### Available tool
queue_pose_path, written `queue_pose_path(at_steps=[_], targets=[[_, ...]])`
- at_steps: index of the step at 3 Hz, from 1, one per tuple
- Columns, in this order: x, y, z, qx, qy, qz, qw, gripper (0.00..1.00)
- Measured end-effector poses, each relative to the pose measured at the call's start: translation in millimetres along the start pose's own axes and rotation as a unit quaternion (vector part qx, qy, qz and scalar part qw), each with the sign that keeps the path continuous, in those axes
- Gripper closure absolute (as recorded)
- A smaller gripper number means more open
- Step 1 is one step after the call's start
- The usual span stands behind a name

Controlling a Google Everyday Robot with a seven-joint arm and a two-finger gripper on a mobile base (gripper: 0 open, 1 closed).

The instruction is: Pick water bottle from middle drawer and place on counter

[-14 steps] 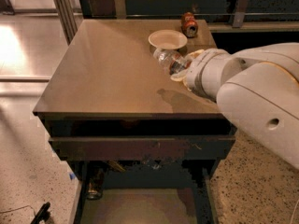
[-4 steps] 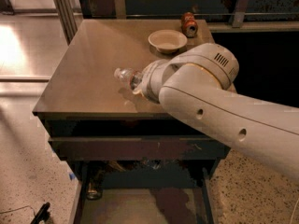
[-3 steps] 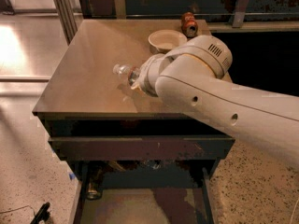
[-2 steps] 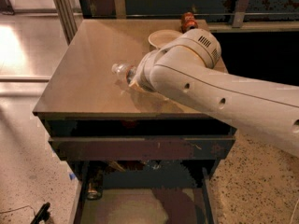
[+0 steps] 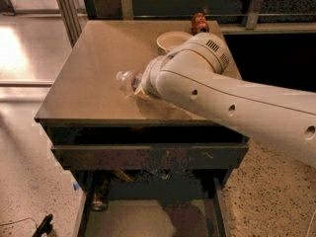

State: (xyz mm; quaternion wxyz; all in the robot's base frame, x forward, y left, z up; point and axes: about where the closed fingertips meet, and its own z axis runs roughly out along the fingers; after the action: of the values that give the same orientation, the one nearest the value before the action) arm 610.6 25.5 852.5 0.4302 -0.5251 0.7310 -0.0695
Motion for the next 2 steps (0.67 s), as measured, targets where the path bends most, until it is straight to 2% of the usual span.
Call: queue_pose_path(at_steps=[1,2], targets=[[0.0,0.0,0.0,0.0,0.0,0.0,1.0,1.0],[0.0,0.0,0.0,0.0,0.0,0.0,1.0,0.82]])
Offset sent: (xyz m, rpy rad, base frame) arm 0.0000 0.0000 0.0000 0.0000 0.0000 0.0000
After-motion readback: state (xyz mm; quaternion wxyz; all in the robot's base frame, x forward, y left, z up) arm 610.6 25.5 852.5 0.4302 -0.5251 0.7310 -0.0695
